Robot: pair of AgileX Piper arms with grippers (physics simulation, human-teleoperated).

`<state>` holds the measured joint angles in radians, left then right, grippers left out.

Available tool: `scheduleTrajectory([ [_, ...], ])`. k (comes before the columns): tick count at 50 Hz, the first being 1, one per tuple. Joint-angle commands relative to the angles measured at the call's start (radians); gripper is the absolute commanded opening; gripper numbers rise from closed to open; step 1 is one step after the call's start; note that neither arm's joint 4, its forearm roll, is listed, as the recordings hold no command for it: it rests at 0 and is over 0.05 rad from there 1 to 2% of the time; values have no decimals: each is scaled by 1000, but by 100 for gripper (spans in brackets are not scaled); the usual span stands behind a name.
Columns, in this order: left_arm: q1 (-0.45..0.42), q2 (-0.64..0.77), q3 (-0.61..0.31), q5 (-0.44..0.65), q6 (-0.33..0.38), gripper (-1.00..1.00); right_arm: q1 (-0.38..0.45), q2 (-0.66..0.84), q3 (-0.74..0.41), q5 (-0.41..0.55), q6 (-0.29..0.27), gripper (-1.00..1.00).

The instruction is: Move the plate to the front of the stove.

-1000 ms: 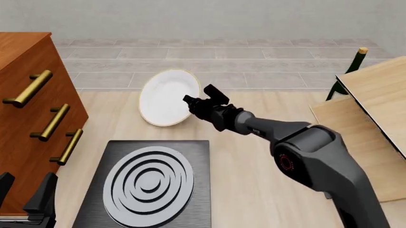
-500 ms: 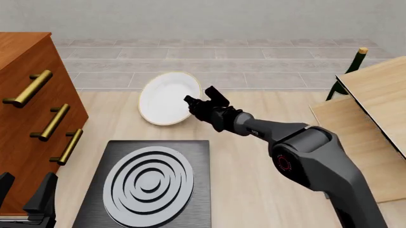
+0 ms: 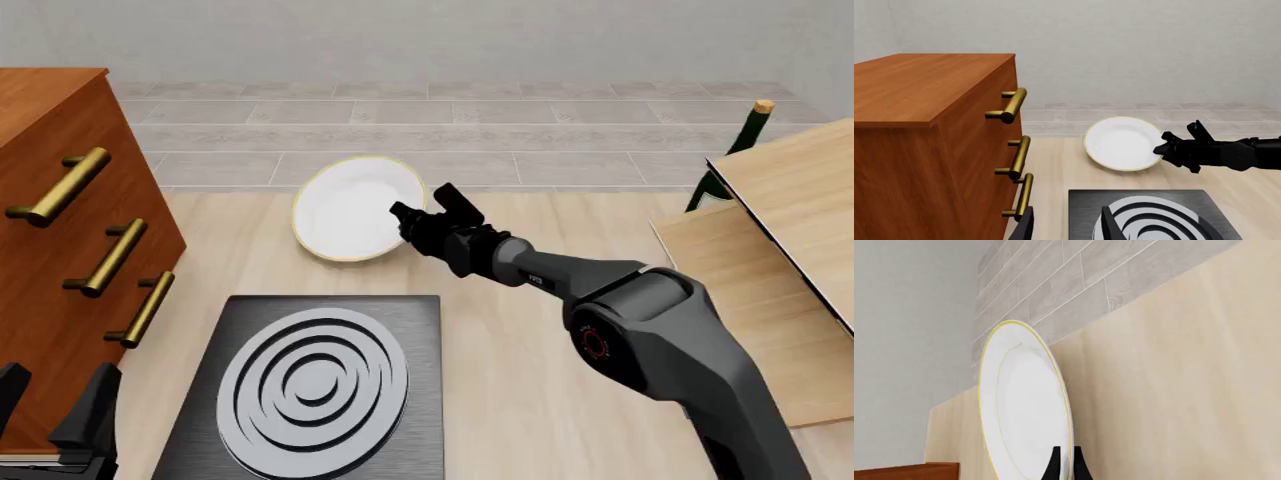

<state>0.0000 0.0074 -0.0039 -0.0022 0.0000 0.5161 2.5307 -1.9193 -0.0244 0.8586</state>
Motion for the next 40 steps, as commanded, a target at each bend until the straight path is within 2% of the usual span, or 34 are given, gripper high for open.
scheduleTrajectory([
  [1, 0, 0, 0, 0, 0, 100, -12, 30, -5, 16, -5, -100],
  [29, 0, 0, 0, 0, 0, 100, -47, 84, 14, 6, -8, -100],
  [30, 0, 0, 0, 0, 0, 100, -49, 85, 16, 6, -8, 100],
  [40, 0, 0, 0, 0, 0, 100, -55, 67, 51, -5, -8, 100],
])
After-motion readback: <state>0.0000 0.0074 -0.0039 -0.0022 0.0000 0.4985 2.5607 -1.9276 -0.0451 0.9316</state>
